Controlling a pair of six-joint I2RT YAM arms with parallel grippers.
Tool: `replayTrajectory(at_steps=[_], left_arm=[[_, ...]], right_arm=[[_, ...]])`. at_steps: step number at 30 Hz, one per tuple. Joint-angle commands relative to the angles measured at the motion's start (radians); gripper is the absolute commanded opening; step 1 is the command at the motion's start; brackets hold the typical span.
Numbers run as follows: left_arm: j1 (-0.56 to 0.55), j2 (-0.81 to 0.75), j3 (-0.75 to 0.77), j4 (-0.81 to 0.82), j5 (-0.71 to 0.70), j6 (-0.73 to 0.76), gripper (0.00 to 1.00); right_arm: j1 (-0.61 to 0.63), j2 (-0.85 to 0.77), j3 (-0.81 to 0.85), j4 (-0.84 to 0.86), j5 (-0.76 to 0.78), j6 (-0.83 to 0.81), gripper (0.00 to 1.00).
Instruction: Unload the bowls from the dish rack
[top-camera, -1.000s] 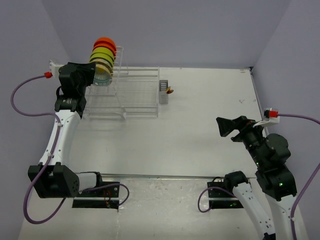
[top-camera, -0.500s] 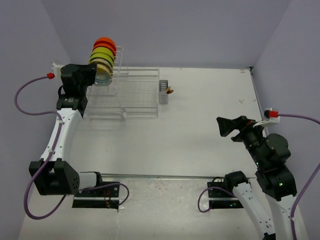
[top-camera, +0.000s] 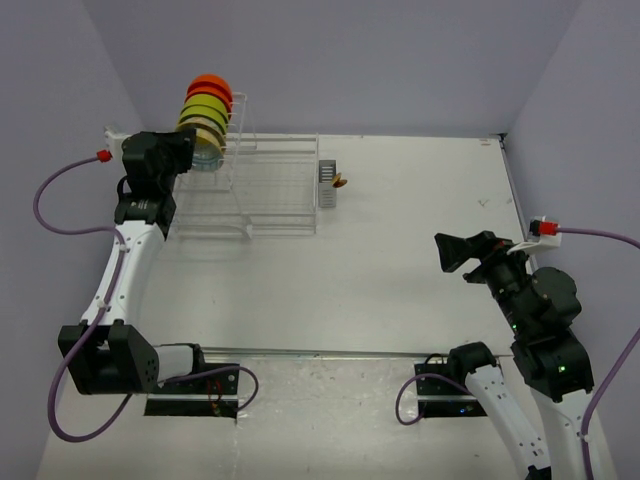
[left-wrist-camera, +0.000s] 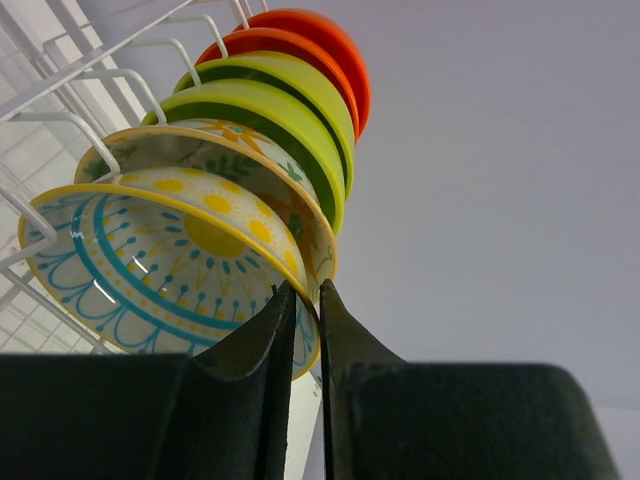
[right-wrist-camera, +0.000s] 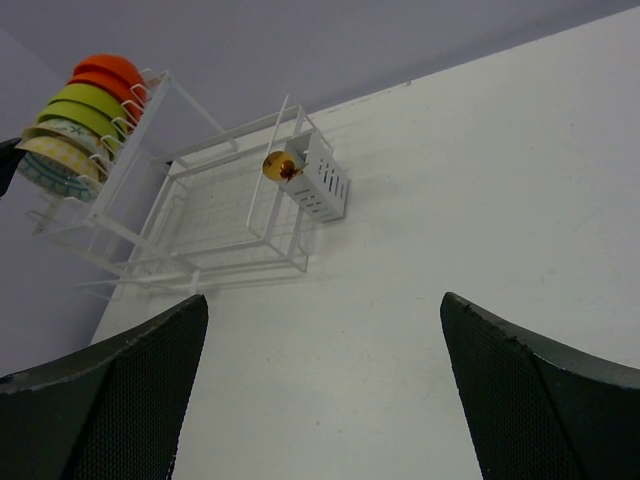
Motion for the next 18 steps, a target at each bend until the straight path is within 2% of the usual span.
replayTrajectory(at_steps=[1, 8, 18], left_arm=[[0.009, -0.045, -0.029, 0.111, -0.001, 0.000, 0.00], [0.009, -0.120, -0.083, 0.195, 0.013, -0.027, 0.00], [0.011, -0.138, -0.115, 0.248, 0.059, -0.066, 0.00]], right_arm=[[-0.002, -0.008, 0.001, 0.030, 0.020, -0.014, 0.99], [-0.002, -0.017, -0.006, 0.031, 0.020, -0.005, 0.99], [-0.002, -0.031, -0.001, 0.019, 0.037, -0.012, 0.99]])
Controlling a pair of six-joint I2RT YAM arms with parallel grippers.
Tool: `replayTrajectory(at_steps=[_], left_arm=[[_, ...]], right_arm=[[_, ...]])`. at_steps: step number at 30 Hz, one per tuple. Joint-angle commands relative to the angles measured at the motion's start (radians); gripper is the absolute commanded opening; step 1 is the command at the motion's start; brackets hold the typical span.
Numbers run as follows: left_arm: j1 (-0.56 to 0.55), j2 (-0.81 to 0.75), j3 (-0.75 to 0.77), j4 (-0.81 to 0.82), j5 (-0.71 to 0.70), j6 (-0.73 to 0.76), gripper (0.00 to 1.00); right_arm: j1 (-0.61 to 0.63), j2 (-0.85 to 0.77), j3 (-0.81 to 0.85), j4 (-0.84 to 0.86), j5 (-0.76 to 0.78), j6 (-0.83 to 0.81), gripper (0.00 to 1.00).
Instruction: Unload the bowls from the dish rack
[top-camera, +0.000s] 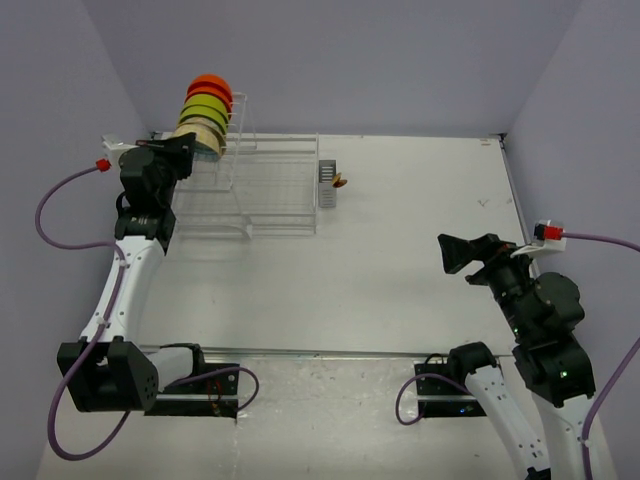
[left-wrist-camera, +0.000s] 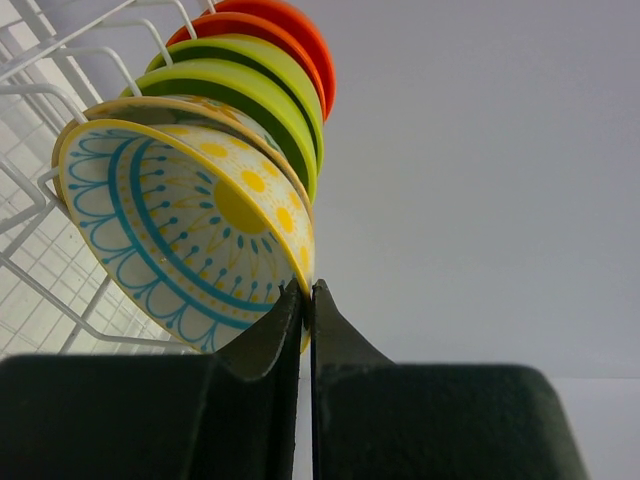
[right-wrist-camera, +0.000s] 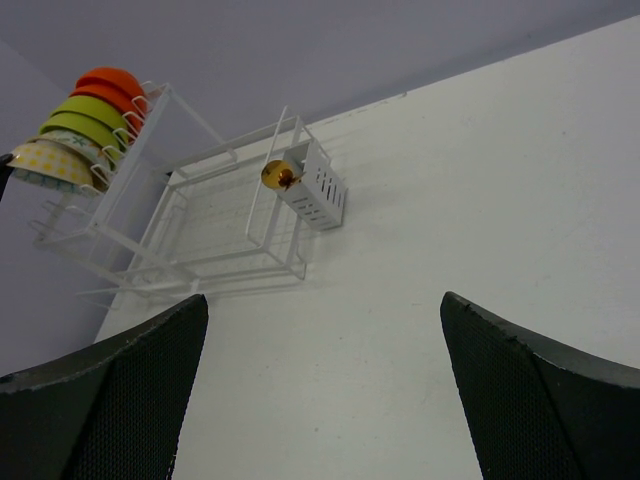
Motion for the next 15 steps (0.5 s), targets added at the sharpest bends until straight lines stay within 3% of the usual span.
replayTrajectory(at_steps=[1, 15], left_arm=[[0.007, -0.048, 0.000, 0.133, 0.021, -0.031, 0.00], [0.007, -0.094, 0.024, 0.086, 0.077, -0.039, 0.00]], right_arm=[[-0.002, -0.007, 0.001, 0.022, 0.022, -0.012, 0.99], [-0.002, 0.005, 0.016, 0.025, 0.013, -0.012, 0.99]])
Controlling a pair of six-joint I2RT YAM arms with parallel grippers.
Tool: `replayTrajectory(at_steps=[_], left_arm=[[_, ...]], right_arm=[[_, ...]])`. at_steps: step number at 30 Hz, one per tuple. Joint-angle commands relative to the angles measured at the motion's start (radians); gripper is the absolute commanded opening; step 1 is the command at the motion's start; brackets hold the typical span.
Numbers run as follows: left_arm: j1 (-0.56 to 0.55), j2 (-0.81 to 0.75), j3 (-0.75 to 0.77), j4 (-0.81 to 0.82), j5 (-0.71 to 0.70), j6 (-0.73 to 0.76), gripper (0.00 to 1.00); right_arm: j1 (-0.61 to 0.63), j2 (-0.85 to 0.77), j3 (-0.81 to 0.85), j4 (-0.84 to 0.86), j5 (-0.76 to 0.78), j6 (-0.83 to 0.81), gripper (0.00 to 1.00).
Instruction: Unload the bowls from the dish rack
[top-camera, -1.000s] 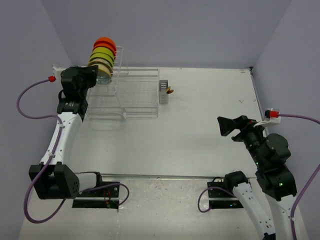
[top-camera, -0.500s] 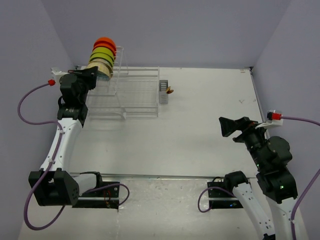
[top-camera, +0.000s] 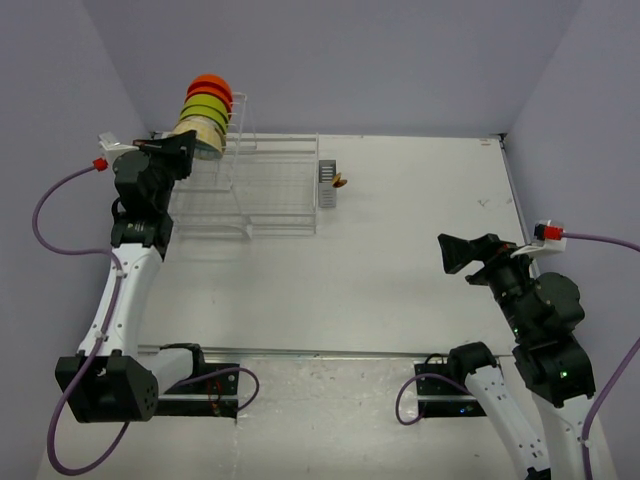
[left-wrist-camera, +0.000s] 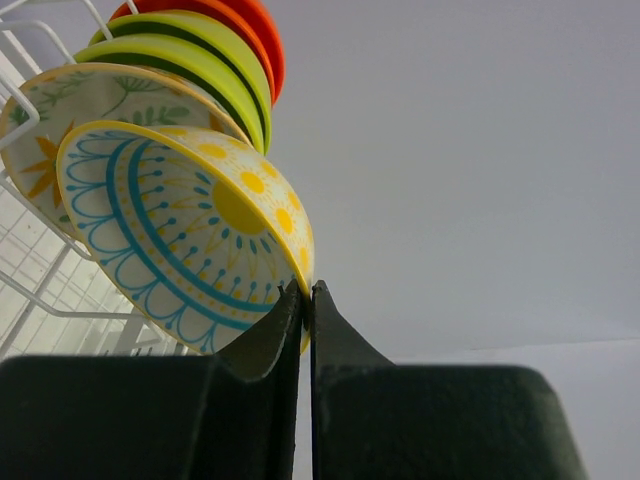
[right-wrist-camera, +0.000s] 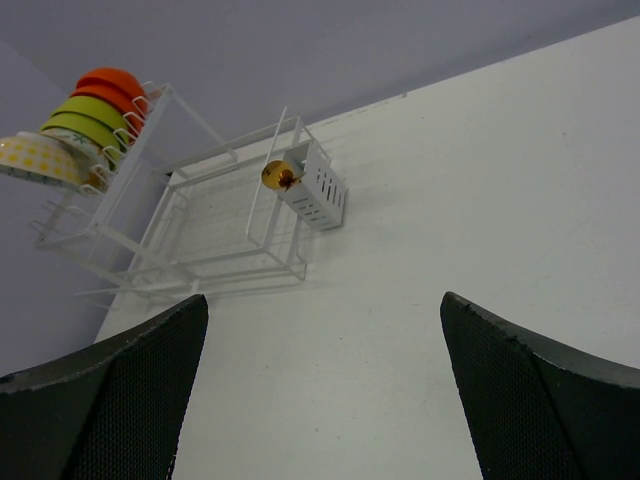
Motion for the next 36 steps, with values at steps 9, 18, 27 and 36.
replayTrajectory(at_steps=[9, 18, 27, 36], left_arm=[[0.004, -0.078, 0.057, -0.033, 0.053, 0.010, 0.00], [-0.069, -0.156, 0.065, -0.126, 0.096, 0.145, 0.00], [-0.453, 0.001, 0.280, -0.125, 0.094, 0.573, 0.00], [-0.833, 0.365, 0.526, -0.274, 0.097, 1.098, 0.00]], right_arm=[[-0.002, 0.008, 0.032, 0.018, 0.014, -0.018, 0.99], [-0.002, 0.035, 0.050, 0.024, 0.009, -0.025, 0.99], [-0.002, 0.135, 0.116, 0.025, -0.011, -0.008, 0.99], [-0.004, 0.374, 0.332, -0.056, 0.043, -0.018, 0.99]])
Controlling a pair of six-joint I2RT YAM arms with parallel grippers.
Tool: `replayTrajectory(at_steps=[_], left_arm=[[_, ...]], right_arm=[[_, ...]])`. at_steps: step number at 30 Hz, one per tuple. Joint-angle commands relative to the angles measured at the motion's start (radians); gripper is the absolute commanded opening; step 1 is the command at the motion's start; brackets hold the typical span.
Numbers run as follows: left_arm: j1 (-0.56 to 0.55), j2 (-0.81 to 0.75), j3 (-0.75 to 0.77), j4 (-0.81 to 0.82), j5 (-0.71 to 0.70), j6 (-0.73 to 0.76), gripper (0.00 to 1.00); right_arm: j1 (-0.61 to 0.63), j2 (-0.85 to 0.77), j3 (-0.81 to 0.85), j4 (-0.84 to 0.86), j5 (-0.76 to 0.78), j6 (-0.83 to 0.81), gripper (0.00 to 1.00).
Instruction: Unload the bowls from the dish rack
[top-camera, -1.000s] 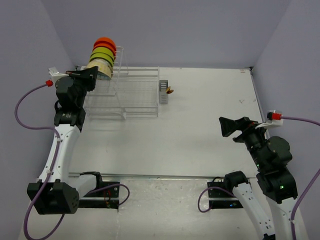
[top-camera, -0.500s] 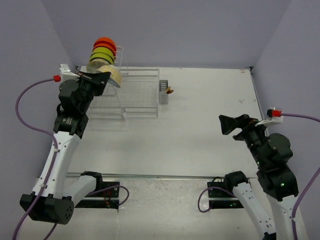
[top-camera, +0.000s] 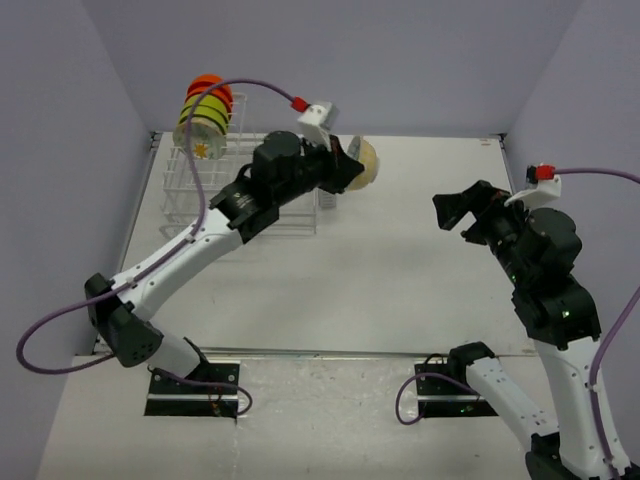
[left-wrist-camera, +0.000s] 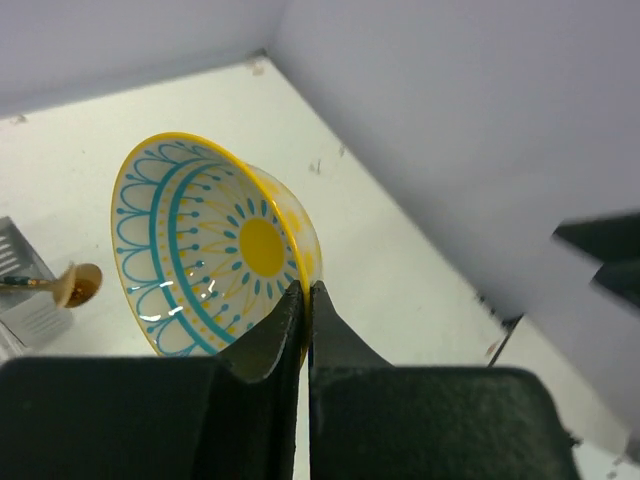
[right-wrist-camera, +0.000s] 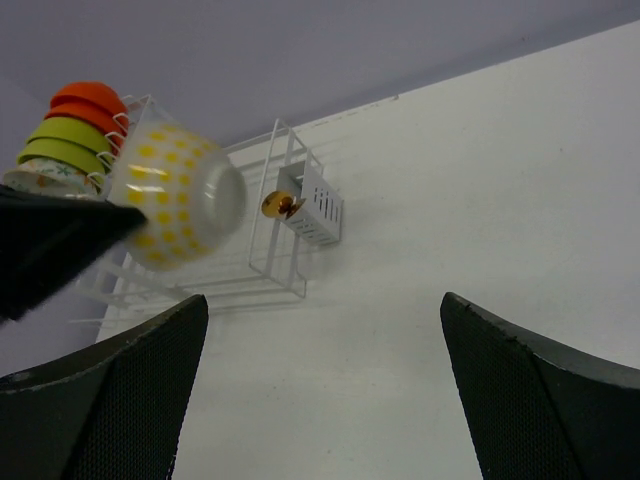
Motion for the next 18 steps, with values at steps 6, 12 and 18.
replayTrajectory(at_steps=[6, 12, 18], left_arm=[[-0.217, 0.104, -0.119, 0.030, -0.074, 0.542, 0.00], [-0.298, 0.096, -0.255, 0.134, -0.041, 0.687, 0.00], [-0.407, 0.095, -0.302, 0.191, -0.126, 0.833, 0.00]], right_arm=[[-0.012, 0.188, 0.178, -0.088, 0.004, -0.043, 0.99], [-0.023, 0.349, 0.171, -0.131, -0.086, -0.087, 0.98], [-0.023, 0.477, 0.134, -0.142, -0.277, -0.116, 0.89]])
